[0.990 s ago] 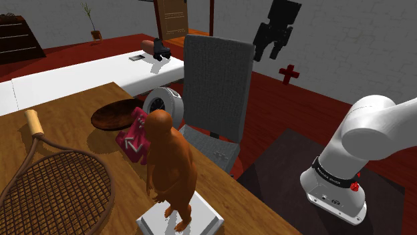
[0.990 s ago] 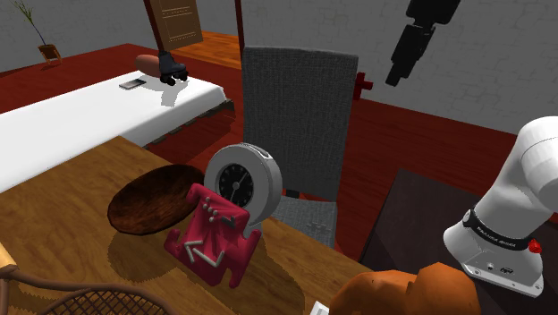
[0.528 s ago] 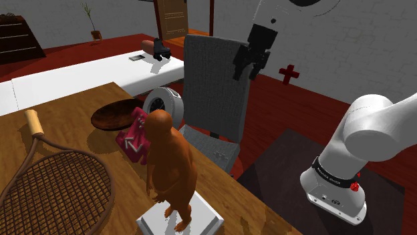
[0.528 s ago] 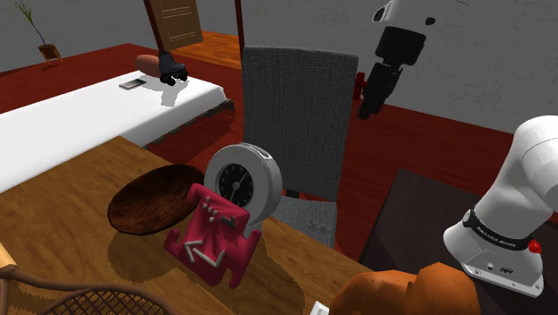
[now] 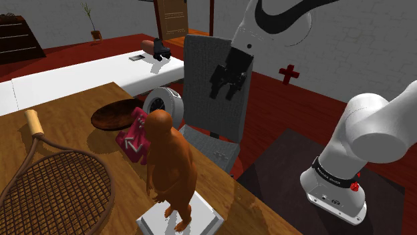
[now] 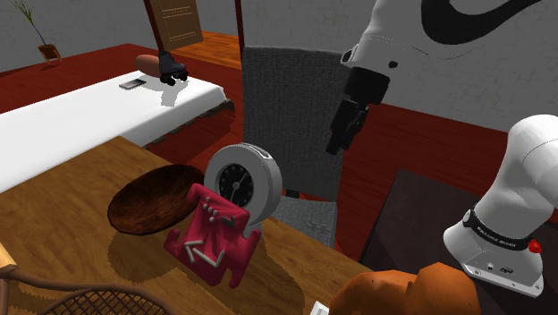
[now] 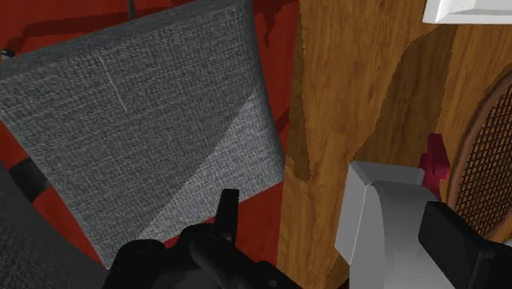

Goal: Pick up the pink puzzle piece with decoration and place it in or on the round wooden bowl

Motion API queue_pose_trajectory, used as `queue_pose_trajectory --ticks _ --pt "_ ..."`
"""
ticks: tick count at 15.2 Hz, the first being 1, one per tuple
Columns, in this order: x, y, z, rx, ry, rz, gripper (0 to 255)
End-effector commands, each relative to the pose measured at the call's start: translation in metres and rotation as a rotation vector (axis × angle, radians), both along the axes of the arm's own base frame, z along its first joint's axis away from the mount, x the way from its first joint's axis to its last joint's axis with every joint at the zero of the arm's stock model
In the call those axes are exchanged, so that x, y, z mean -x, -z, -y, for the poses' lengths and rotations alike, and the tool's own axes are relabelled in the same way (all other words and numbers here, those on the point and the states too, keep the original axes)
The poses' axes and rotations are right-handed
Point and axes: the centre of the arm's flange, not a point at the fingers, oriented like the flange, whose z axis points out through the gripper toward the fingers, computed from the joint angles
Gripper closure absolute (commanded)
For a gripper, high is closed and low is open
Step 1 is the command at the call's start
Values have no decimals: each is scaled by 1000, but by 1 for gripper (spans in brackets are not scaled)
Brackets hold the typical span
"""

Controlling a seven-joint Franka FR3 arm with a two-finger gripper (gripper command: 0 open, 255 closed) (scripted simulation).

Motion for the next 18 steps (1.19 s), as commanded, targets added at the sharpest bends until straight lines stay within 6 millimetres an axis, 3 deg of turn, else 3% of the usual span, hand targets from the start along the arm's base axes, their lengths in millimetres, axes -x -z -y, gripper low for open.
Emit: queue_pose_trajectory --ticks 1,15,18 --pt "-9 19 -15 -46 -8 1 0" --pt "-52 102 -149 -361 -91 3 0" --pt "-53 111 -161 -370 -93 3 0"
